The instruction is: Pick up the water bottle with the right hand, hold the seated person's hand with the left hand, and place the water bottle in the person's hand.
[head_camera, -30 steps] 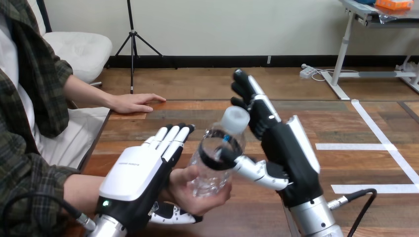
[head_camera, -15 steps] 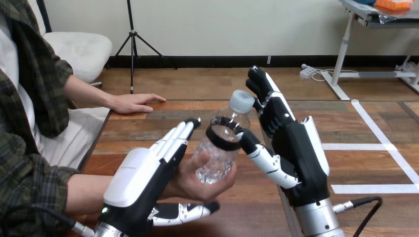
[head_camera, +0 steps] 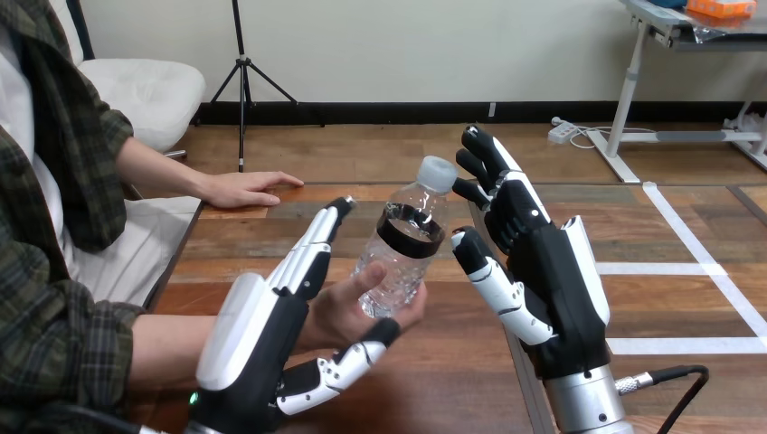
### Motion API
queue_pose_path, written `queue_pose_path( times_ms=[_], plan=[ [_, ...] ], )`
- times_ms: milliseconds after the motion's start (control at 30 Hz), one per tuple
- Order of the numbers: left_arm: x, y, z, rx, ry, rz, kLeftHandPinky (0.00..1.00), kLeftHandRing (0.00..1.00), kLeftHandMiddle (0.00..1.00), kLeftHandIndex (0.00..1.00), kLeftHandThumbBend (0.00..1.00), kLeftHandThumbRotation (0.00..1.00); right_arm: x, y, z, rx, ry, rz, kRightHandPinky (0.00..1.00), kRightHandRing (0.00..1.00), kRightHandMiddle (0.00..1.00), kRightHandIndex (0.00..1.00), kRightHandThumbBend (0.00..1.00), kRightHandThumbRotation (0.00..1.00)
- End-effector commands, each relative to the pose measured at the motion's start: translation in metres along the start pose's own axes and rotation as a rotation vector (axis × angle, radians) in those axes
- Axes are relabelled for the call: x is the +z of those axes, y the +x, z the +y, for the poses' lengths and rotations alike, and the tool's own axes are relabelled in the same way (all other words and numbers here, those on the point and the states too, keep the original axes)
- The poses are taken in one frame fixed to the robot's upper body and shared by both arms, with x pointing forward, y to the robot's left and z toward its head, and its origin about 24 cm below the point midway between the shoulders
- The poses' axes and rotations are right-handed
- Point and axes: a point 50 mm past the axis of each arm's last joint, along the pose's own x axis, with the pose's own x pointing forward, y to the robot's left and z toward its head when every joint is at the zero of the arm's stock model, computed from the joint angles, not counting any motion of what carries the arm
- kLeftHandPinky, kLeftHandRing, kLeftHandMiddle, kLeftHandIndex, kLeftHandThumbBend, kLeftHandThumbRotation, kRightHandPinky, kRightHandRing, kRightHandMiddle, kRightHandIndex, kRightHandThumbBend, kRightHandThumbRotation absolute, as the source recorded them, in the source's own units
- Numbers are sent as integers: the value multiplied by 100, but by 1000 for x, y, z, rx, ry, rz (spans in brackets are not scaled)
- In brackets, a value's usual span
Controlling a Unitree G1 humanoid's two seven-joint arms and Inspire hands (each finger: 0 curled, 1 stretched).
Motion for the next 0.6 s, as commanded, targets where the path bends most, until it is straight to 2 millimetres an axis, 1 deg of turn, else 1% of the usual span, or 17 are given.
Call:
queue_pose_path(
  times_ms=[0,67,133,300,400,567],
  plan=[
    [2,14,3,115,-101,-59,85,96,99,100,29,78,10,17,-2,-28,-1,-93,87,93,95,92,52,66],
    [3,14,1,132,-134,-67,86,96,99,100,26,81,9,17,-2,-33,-1,-94,87,93,95,92,52,67],
    [3,13,-1,143,-148,-72,87,96,99,100,22,86,9,17,-2,-37,1,-94,87,93,95,91,52,67],
    [8,14,-7,199,-196,-78,86,96,98,100,20,95,9,16,-3,-61,-4,-91,86,92,94,91,53,68],
    [11,14,-10,232,-223,-80,86,95,97,99,18,98,9,16,-3,-73,-2,-90,85,91,93,90,54,68],
    [17,14,-13,279,-261,-88,85,93,96,97,17,99,9,15,-3,-94,0,-85,84,91,93,89,55,68]
  ],
)
